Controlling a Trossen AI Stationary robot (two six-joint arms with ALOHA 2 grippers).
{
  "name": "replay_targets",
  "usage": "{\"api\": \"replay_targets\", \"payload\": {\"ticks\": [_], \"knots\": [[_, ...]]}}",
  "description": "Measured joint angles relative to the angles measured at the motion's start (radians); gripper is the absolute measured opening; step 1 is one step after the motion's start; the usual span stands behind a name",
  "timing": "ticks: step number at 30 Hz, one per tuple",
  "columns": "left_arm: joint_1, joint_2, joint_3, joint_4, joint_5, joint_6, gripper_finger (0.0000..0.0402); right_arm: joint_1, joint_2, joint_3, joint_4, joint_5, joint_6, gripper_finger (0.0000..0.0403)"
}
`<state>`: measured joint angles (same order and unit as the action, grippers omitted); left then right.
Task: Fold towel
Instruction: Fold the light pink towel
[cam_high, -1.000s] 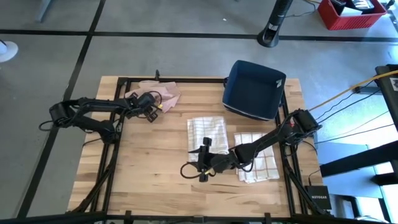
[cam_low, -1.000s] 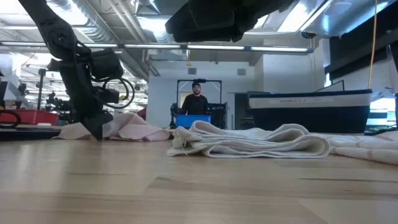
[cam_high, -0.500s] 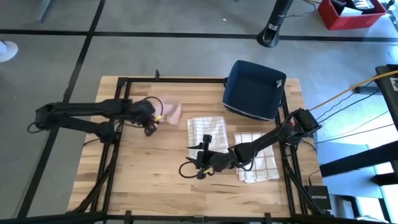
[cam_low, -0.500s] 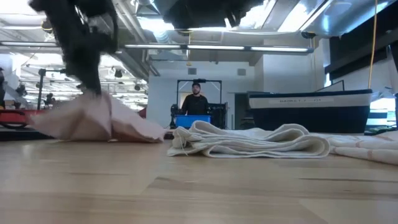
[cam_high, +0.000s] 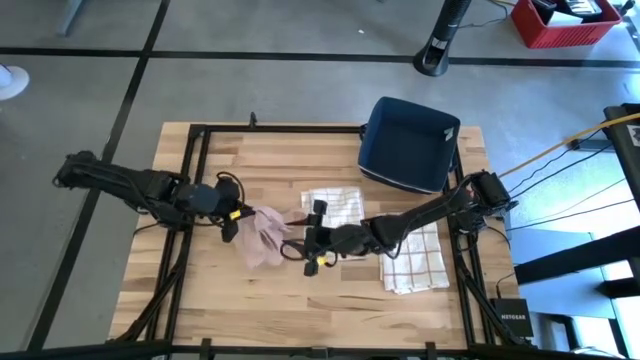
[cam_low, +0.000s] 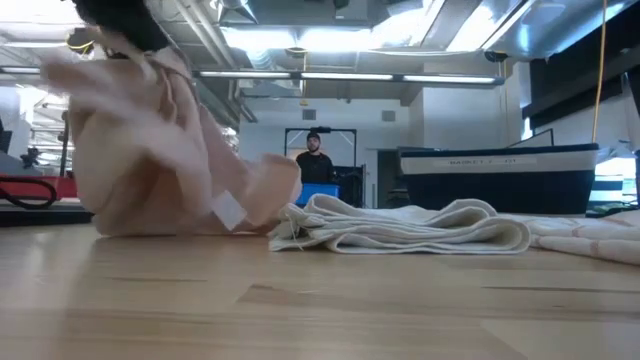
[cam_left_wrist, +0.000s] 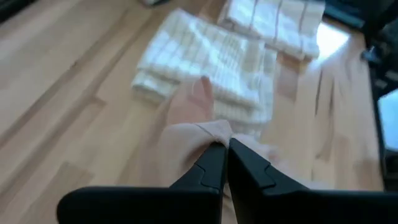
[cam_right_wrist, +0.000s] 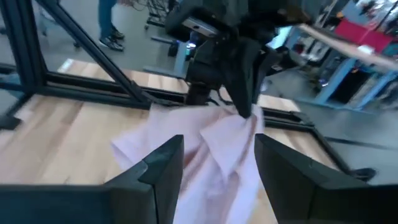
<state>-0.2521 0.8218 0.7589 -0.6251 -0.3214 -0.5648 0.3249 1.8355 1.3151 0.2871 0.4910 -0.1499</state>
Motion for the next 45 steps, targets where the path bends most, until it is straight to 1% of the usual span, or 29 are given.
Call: {"api": "replay_targets", "payload": {"ticks": [2,4,7,9,17,23,29,33,39,42,45], "knots": [[-0.011,0.017,0.0,0.046,0.003,0.005,0.0006,-0.018,0.0,0.0,-0.01,-0.04,0.05,0.0198],[-0.025,0.04,0.0,0.094,0.025,0.034,0.0003,-0.025,0.0,0.0,-0.061,-0.068,0.098,0.0198],[-0.051,0.077,0.0,0.159,0.107,0.119,0.0003,-0.026,0.001,0.0,-0.117,-0.064,0.12,0.0198],[-0.073,0.104,0.0,0.172,0.146,0.162,0.0006,-0.025,0.001,0.0,-0.134,-0.062,0.122,0.0198],[-0.119,0.16,0.0,0.167,0.158,0.177,0.0003,-0.024,0.038,0.0,-0.176,-0.11,0.154,0.0198],[-0.121,0.161,0.0,0.173,0.207,0.151,0.0007,-0.039,0.065,0.0,-0.177,-0.112,0.165,0.0198],[-0.121,0.161,0.0,0.185,0.211,0.153,0.0004,-0.039,0.065,0.0,-0.144,-0.198,0.193,0.0198],[-0.121,0.161,0.0,0.205,0.211,0.153,0.001,-0.037,0.065,0.0,-0.148,-0.195,0.119,0.0198],[-0.121,0.161,0.0,0.2,0.211,0.167,0.0003,-0.046,0.102,0.0,-0.151,-0.146,0.102,0.0198],[-0.121,0.161,0.0,0.2,0.211,0.171,0.0004,-0.051,0.135,0.0,-0.166,-0.097,0.073,0.0198],[-0.121,0.161,0.0,0.2,0.211,0.168,0.0009,-0.059,0.16,0.0,-0.177,-0.09,0.064,0.0198]]}}
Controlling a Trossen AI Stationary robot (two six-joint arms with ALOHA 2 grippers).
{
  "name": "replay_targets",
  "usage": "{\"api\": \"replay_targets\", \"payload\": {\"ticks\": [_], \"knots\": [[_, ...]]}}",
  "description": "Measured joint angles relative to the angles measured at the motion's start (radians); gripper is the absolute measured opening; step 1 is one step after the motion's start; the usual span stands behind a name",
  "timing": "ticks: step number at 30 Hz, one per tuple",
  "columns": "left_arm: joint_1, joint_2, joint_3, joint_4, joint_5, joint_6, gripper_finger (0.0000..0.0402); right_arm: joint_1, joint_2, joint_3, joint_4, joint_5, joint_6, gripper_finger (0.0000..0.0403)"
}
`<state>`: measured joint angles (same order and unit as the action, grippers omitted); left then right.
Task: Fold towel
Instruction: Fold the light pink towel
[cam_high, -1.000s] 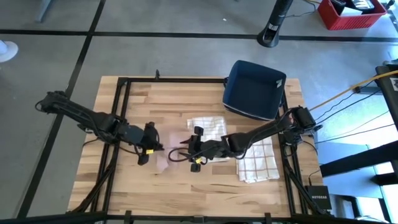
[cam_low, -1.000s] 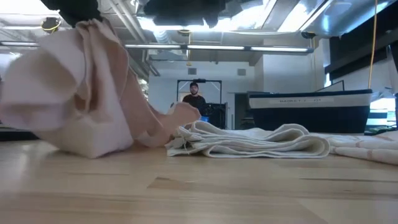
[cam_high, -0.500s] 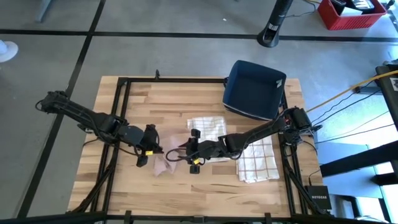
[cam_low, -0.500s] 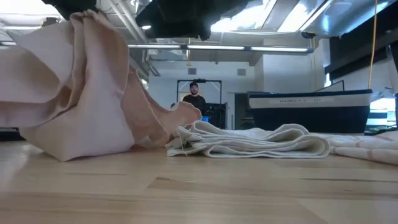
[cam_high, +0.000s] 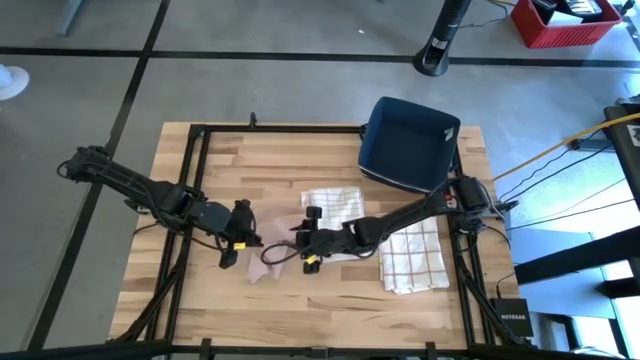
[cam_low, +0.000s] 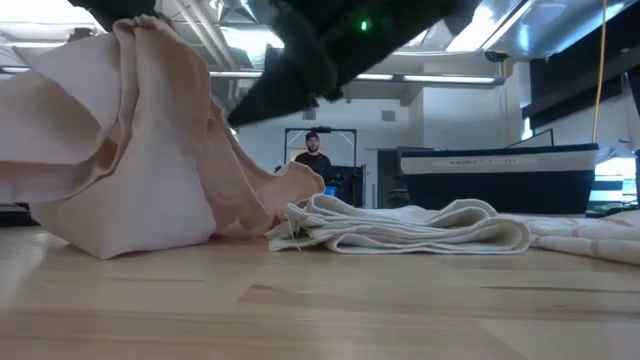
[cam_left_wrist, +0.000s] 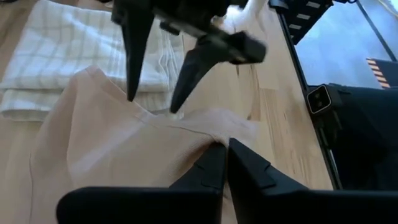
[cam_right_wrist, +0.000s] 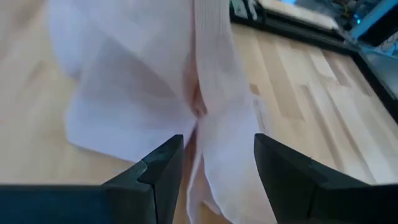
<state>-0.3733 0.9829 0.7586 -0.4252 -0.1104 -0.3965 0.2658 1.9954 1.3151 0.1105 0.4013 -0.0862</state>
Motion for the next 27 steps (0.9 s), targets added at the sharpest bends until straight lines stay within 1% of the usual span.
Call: {"api": "replay_targets", "payload": {"ticks": [5,11,14,16,18,21,23,24,25,27], "knots": [[0.0,0.0,0.0,0.001,0.0,0.0,0.0011,-0.007,0.018,0.0,-0.049,0.018,-0.031,0.0198],[0.0,0.0,0.0,0.004,0.0,-0.001,0.0012,-0.023,0.054,0.0,-0.058,0.023,-0.037,0.0198],[0.0,0.0,0.0,0.004,0.0,-0.01,0.0012,-0.026,0.069,0.0,-0.062,0.078,-0.055,0.0193],[0.0,0.0,0.0,0.002,0.0,-0.015,0.0012,-0.024,0.069,0.0,-0.062,0.153,-0.095,0.0174],[0.0,0.0,0.0,0.002,0.0,-0.014,0.0012,-0.014,0.061,0.013,-0.076,0.219,-0.149,0.014],[0.0,0.0,0.0,-0.009,0.0,-0.014,0.0012,0.003,0.054,0.066,-0.097,0.291,-0.18,0.0069],[0.0,0.0,0.0,-0.009,0.0,-0.013,0.0012,0.012,0.052,0.102,-0.145,0.306,-0.186,0.0022],[0.0,0.0,0.0,-0.009,0.0,-0.012,0.0012,0.013,0.052,0.117,-0.167,0.305,-0.194,0.0012],[0.0,0.0,0.0,-0.011,0.0,-0.014,0.0012,0.015,0.052,0.128,-0.187,0.316,-0.199,0.0011],[0.0,0.0,0.0,-0.018,0.0,-0.018,0.0012,0.024,0.052,0.147,-0.206,0.378,-0.194,0.0014]]}}
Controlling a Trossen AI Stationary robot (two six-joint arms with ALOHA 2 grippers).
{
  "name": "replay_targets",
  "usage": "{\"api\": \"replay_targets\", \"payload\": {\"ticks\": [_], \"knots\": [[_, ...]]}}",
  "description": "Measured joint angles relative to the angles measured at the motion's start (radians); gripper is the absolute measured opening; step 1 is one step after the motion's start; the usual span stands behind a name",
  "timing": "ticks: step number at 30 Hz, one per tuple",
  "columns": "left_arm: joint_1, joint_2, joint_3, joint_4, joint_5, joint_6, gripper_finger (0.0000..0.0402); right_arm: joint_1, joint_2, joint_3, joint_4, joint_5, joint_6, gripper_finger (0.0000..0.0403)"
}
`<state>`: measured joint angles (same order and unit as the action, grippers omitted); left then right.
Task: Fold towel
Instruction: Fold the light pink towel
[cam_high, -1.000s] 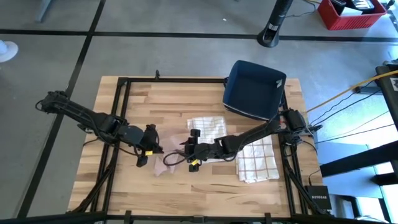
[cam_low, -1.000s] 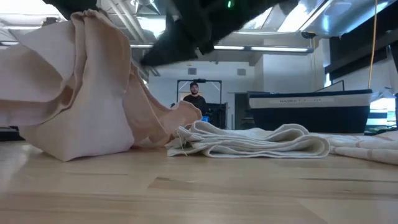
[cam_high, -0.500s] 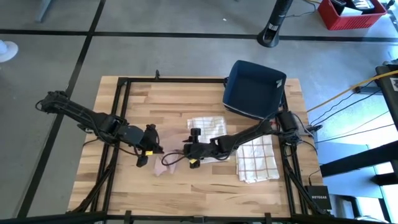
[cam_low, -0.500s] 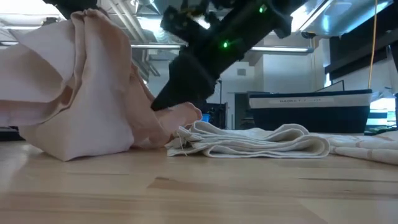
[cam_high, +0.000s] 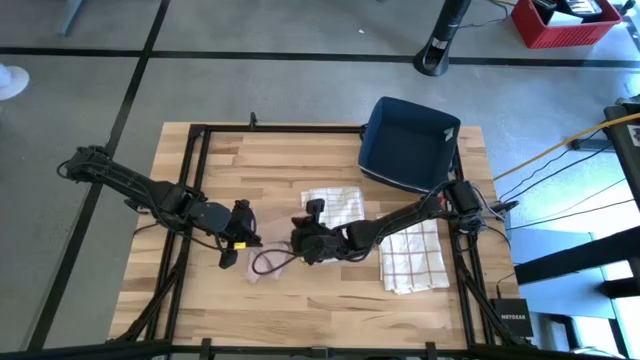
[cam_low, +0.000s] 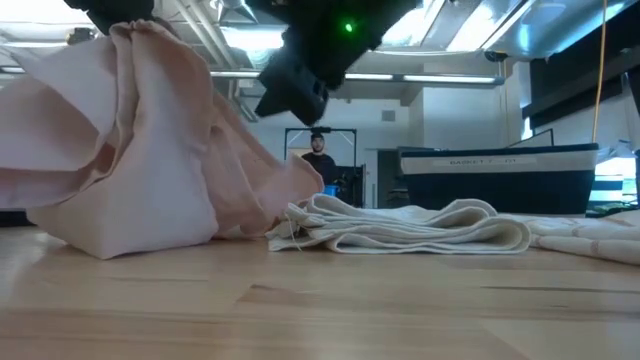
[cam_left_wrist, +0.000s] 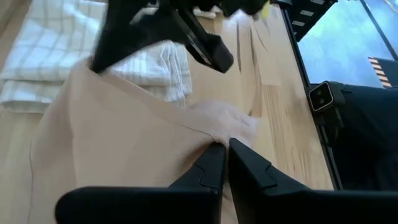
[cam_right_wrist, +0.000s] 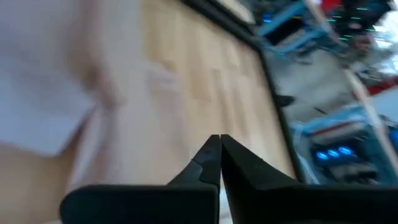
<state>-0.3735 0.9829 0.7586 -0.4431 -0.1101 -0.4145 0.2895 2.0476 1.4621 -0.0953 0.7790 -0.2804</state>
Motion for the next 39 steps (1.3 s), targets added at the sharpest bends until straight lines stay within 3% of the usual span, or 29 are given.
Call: {"api": "replay_targets", "payload": {"ticks": [5,11,16,25,29,32,35,39], "knots": [[0.0,0.0,0.0,-0.013,0.0,-0.005,0.0012,0.014,-0.009,0.044,-0.048,0.029,-0.011,0.0007],[0.0,0.0,0.0,-0.049,0.0,-0.031,0.0012,0.012,-0.009,0.053,-0.229,-0.096,0.153,0.0015],[0.0,0.0,0.0,-0.048,0.0,-0.035,0.0012,0.004,-0.003,0.025,-0.38,-0.11,0.254,0.0056],[0.0,0.0,0.0,-0.047,0.0,-0.035,0.0012,0.005,-0.003,-0.091,-0.047,-0.155,0.042,0.017],[0.0,0.0,0.0,-0.047,0.0,-0.035,0.0012,0.005,-0.002,-0.116,-0.001,-0.229,-0.013,0.0201],[0.0,0.0,0.0,-0.045,0.0,-0.035,0.0012,-0.001,0.017,-0.117,0.004,-0.247,-0.017,0.021],[0.0,0.0,0.0,-0.045,0.0,-0.035,0.0012,-0.01,0.044,-0.118,0.06,-0.196,-0.028,0.0208],[0.0,0.0,0.0,-0.043,0.0,-0.034,0.0012,-0.017,0.067,-0.118,0.106,-0.126,-0.067,0.0172]]}}
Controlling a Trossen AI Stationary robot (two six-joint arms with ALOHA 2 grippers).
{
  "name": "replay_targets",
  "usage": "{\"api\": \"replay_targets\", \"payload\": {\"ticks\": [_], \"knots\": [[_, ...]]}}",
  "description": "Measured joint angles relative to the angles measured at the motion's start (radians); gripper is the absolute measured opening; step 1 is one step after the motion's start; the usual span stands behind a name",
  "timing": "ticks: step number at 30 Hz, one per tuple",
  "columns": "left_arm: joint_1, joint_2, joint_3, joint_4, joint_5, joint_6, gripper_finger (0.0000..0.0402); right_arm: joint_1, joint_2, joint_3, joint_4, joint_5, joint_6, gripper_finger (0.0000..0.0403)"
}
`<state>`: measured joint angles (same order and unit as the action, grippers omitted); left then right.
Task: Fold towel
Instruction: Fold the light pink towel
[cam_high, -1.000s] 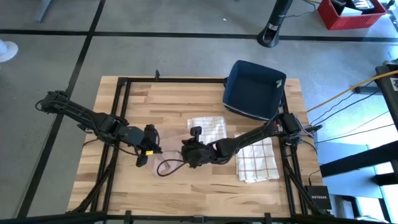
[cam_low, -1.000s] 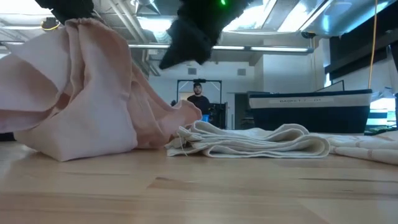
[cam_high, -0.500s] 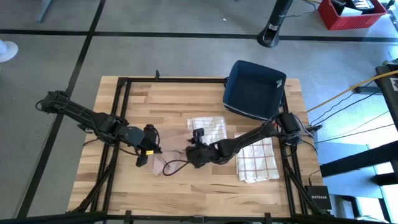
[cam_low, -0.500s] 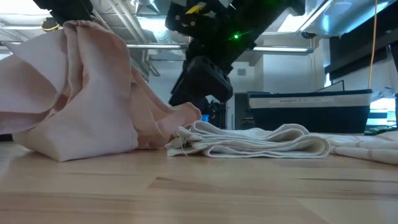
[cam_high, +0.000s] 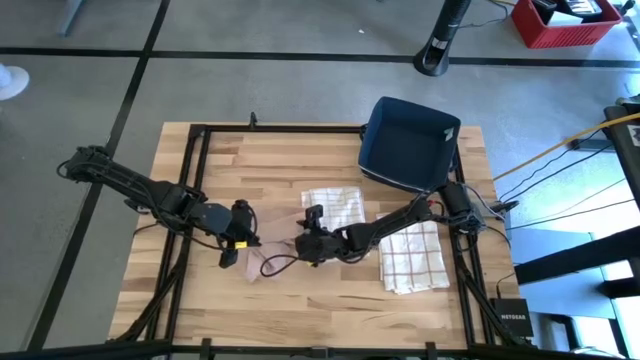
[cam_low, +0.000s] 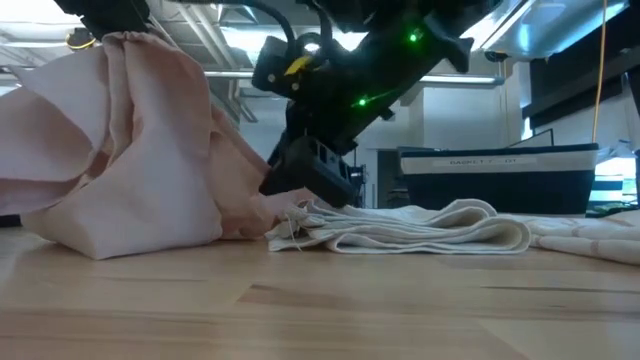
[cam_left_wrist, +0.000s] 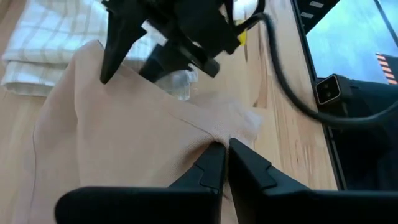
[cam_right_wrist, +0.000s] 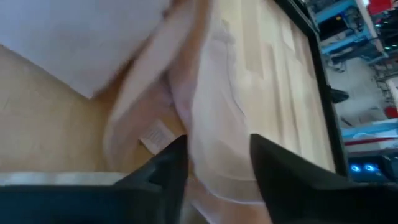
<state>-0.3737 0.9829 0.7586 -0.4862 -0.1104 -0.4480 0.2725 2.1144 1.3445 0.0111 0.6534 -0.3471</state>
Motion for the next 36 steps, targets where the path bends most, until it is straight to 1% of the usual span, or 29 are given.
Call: {"api": "replay_targets", "payload": {"ticks": [2,5,6,8,11,16,18,21,26,29,33,36], "knots": [[0.0,0.0,0.0,-0.001,0.0,0.001,0.0012,0.0,0.0,0.0,0.001,0.019,-0.001,0.0125],[0.0,0.0,0.0,-0.001,0.0,0.003,0.0012,0.002,0.001,0.028,-0.022,0.043,-0.007,0.003],[0.0,0.0,0.0,-0.001,0.0,0.003,0.0012,0.002,0.0,0.043,-0.038,0.045,-0.018,0.0017],[0.0,0.0,0.0,-0.012,0.0,0.002,0.0012,0.004,0.0,0.083,-0.059,0.085,-0.022,0.0017],[0.0,0.0,0.0,-0.034,0.0,-0.002,0.0012,0.017,-0.026,0.149,-0.154,0.155,-0.029,0.0007],[-0.002,0.019,-0.052,-0.057,0.0,-0.047,0.0012,0.018,-0.121,0.235,-0.261,0.201,-0.004,0.0006],[-0.002,0.029,-0.077,-0.055,0.0,-0.052,0.0016,0.016,-0.156,0.261,-0.31,0.202,-0.002,0.0004],[0.009,0.04,-0.099,-0.054,-0.004,-0.076,0.0034,0.015,-0.206,0.303,-0.372,0.211,0.007,0.0004],[0.034,0.043,-0.107,-0.062,-0.007,-0.119,0.0087,0.016,-0.246,0.386,-0.456,0.242,0.01,0.0003],[0.037,0.039,-0.107,-0.13,0.026,-0.171,0.0114,0.017,-0.246,0.459,-0.529,0.253,0.01,0.0002],[0.036,0.032,-0.061,-0.278,0.087,-0.208,0.0128,0.023,-0.25,0.575,-0.613,0.256,0.042,0.0002],[0.025,0.004,0.003,-0.307,0.068,-0.216,0.0125,0.023,-0.25,0.645,-0.679,0.252,0.1,0.0001]]}}
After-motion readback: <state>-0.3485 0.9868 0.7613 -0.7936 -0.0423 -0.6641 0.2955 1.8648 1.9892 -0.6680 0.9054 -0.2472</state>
